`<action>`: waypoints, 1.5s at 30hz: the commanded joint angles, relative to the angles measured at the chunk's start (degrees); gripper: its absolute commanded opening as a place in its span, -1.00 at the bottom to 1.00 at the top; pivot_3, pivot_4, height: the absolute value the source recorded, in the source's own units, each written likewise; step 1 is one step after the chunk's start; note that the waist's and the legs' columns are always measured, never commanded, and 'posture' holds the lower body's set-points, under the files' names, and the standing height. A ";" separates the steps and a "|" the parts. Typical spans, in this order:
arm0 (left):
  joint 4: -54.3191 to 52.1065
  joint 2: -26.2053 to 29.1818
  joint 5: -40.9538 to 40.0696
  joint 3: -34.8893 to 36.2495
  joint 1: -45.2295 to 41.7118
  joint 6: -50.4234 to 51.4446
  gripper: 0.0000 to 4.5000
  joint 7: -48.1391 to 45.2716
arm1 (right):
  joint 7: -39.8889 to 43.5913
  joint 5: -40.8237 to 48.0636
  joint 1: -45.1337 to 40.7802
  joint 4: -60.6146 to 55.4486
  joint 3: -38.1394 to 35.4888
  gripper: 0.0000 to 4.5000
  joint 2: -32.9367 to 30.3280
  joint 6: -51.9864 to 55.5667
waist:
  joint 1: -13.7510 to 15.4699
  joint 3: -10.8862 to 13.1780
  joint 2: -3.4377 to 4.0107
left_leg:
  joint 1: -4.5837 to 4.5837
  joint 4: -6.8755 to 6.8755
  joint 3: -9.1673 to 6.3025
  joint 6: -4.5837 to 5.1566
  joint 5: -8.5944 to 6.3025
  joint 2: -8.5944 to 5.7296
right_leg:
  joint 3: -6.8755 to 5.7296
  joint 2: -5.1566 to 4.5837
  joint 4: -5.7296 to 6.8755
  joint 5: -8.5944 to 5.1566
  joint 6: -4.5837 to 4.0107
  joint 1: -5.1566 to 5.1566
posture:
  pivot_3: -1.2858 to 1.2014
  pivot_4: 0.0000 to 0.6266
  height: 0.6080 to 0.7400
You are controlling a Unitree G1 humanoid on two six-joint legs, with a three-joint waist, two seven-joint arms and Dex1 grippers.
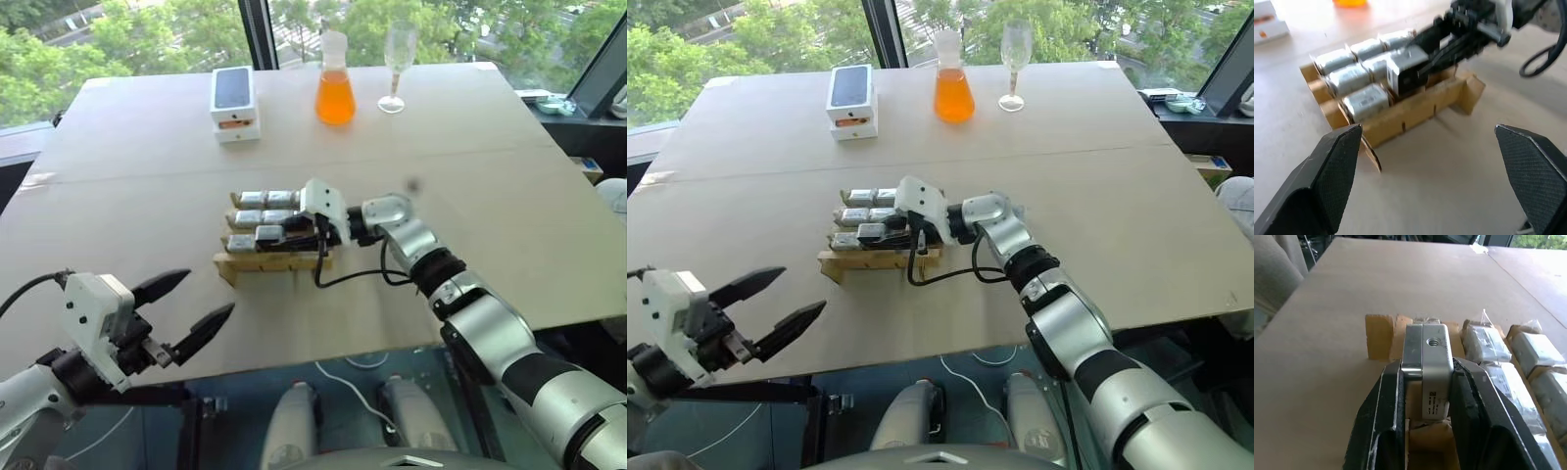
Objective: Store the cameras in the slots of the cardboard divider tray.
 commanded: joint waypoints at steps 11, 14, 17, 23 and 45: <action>0.21 0.82 0.46 -1.02 0.67 -1.78 1.00 -0.34 | 1.05 -4.21 -1.47 6.95 -1.74 -0.23 0.20 -7.96 | 0.06 -0.01 -0.01 | -0.01 -0.06 -0.01 -0.01 0.00 0.00 | 0.01 -0.03 -0.07 0.00 0.00 0.02 | 0.03 -0.52 1.00; 0.43 1.32 -0.08 -1.47 -0.08 -1.62 1.00 -0.44 | 3.05 -0.24 -0.82 2.56 -4.81 0.29 0.19 -5.09 | 0.03 0.00 0.00 | -0.01 -0.06 -0.03 -0.01 0.00 0.01 | 0.01 -0.03 -0.07 0.00 0.00 0.01 | 0.03 -0.52 1.00; 1.11 1.75 0.25 -2.13 -0.46 -1.81 1.00 -0.70 | 6.12 3.14 1.48 -5.54 -6.51 0.71 -1.31 -0.68 | 0.07 0.01 0.02 | -0.02 -0.06 -0.06 0.00 0.00 0.02 | 0.00 -0.02 -0.06 0.01 0.01 0.01 | 0.03 -0.52 1.00; 3.09 3.26 0.42 -4.74 -3.31 -2.45 1.00 -1.65 | 0.90 9.17 11.02 -31.63 -10.65 0.71 -7.37 13.66 | 0.50 0.01 0.02 | -0.05 -0.09 -0.07 0.00 0.00 0.01 | -0.03 -0.04 -0.09 0.10 0.18 0.01 | 0.03 -0.52 1.00; 33.51 15.85 8.48 -29.20 -43.19 -9.52 1.00 -22.29 | -54.21 -10.32 42.57 -58.16 -14.15 0.71 -6.73 29.40 | 1.43 0.01 0.02 | -0.13 -0.18 0.16 -0.01 0.01 -0.26 | 0.09 0.06 -0.14 0.10 0.23 -0.11 | 0.03 -0.52 1.00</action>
